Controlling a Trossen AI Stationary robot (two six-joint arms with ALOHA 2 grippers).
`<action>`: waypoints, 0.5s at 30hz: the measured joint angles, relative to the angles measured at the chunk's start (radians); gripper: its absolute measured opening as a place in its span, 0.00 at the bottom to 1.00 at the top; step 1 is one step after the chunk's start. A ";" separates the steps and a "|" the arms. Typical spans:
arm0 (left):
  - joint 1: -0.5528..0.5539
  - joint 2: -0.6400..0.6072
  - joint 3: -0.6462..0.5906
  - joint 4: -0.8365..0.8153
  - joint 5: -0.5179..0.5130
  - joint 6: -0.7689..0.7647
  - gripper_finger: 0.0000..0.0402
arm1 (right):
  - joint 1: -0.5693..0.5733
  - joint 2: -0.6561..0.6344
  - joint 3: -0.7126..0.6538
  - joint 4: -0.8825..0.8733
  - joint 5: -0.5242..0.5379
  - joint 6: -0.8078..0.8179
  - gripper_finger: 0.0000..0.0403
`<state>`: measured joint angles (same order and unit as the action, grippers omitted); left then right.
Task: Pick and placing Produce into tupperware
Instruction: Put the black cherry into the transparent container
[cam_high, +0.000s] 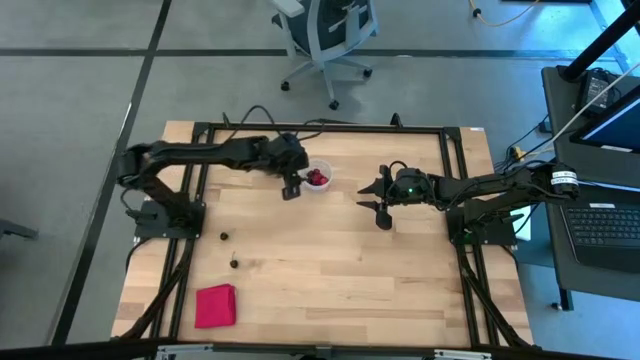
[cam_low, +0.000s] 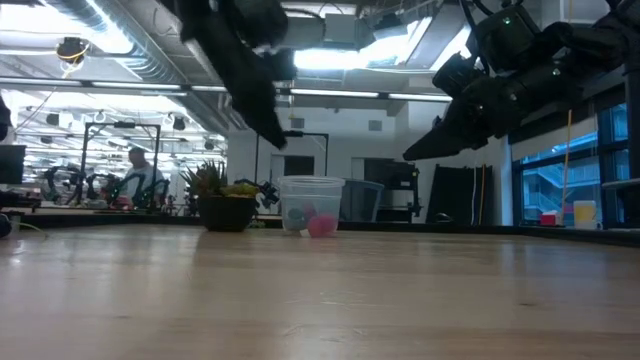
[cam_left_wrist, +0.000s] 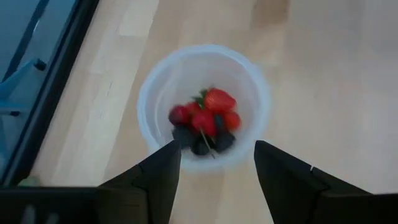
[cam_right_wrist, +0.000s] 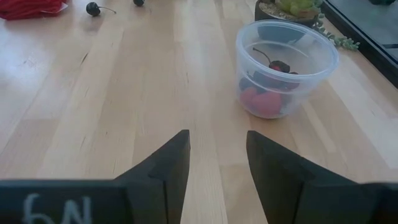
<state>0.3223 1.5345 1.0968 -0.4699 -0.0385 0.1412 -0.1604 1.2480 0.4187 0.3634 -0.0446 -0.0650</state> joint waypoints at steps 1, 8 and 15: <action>-0.008 -0.027 0.000 -0.040 -0.002 0.000 0.49 | 0.000 0.000 0.000 -0.001 0.000 0.000 0.40; -0.097 -0.173 0.000 -0.343 -0.003 -0.167 0.49 | 0.000 0.000 0.000 -0.005 0.000 0.000 0.40; -0.184 -0.198 0.000 -0.625 -0.003 -0.508 0.49 | 0.000 0.000 0.000 -0.012 0.000 0.001 0.40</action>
<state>0.1382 1.3366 1.0969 -1.0950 -0.0419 -0.3670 -0.1604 1.2480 0.4183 0.3519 -0.0448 -0.0643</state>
